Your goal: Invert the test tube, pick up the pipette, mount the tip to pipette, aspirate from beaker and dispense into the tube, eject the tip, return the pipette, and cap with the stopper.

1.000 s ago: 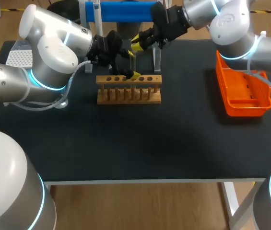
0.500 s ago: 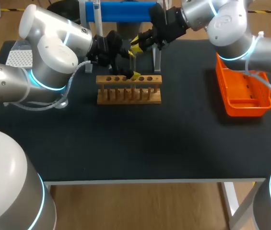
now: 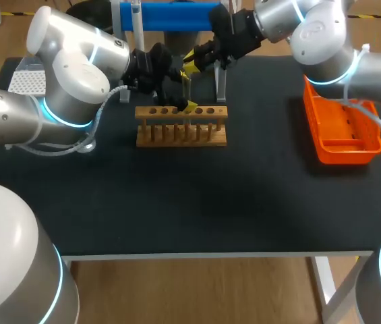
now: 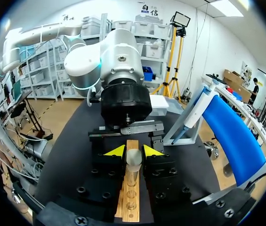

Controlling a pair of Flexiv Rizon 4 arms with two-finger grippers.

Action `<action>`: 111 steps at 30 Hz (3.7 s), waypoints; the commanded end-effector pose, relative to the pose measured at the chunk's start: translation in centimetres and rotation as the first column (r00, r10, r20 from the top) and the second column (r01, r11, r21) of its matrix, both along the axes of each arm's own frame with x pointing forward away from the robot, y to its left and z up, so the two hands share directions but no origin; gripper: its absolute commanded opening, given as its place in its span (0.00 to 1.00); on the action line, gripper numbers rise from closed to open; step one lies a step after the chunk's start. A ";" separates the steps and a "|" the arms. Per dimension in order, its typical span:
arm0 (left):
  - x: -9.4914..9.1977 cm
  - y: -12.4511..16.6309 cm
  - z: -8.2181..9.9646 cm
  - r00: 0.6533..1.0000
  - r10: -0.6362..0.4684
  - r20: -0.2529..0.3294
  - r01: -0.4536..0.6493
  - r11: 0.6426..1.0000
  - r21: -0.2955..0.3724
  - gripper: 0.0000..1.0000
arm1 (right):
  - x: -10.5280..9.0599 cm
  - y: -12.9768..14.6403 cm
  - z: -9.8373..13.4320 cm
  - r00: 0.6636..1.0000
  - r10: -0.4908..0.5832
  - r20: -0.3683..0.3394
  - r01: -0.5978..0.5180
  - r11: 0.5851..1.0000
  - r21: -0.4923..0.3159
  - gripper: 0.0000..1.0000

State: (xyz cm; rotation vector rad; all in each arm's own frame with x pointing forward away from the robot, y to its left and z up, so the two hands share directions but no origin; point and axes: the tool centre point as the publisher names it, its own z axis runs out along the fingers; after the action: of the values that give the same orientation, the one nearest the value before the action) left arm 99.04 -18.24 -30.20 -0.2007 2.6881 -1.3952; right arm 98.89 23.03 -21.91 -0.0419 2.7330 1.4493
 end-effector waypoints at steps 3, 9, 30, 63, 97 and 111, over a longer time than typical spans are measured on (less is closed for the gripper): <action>0.1 0.0 0.0 1.000 -0.004 -0.003 0.004 1.000 0.002 1.00 | 0.0 0.0 0.2 1.000 0.002 0.002 -0.002 1.000 0.005 0.00; 0.1 0.0 0.0 1.000 -0.004 -0.003 0.004 1.000 0.002 1.00 | 0.1 0.1 0.3 1.000 0.003 0.001 -0.003 1.000 0.011 0.00; 0.1 0.0 0.0 1.000 -0.004 -0.003 0.004 1.000 0.002 1.00 | -0.4 0.3 -0.5 1.000 0.018 -0.014 -0.018 1.000 0.005 0.00; 0.1 0.0 0.0 1.000 -0.004 -0.003 0.004 1.000 0.002 1.00 | -0.6 -0.2 -2.4 0.999 0.007 -0.032 -0.008 1.000 -0.015 0.40; 0.1 0.0 0.0 1.000 -0.004 -0.003 0.004 1.000 0.002 1.00 | -0.3 -2.3 1.3 0.991 0.118 -0.070 -0.066 0.858 0.510 0.00; 0.1 0.0 0.0 1.000 -0.004 -0.003 0.004 1.000 0.002 1.00 | -0.7 -1.3 1.4 0.985 0.153 -0.083 -0.085 0.838 0.540 0.00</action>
State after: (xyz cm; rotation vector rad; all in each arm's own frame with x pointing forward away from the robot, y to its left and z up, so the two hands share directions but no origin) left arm 99.04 -18.24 -30.20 -0.2007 2.6882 -1.3951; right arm 97.76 21.44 -20.26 -0.0958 2.3312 2.2586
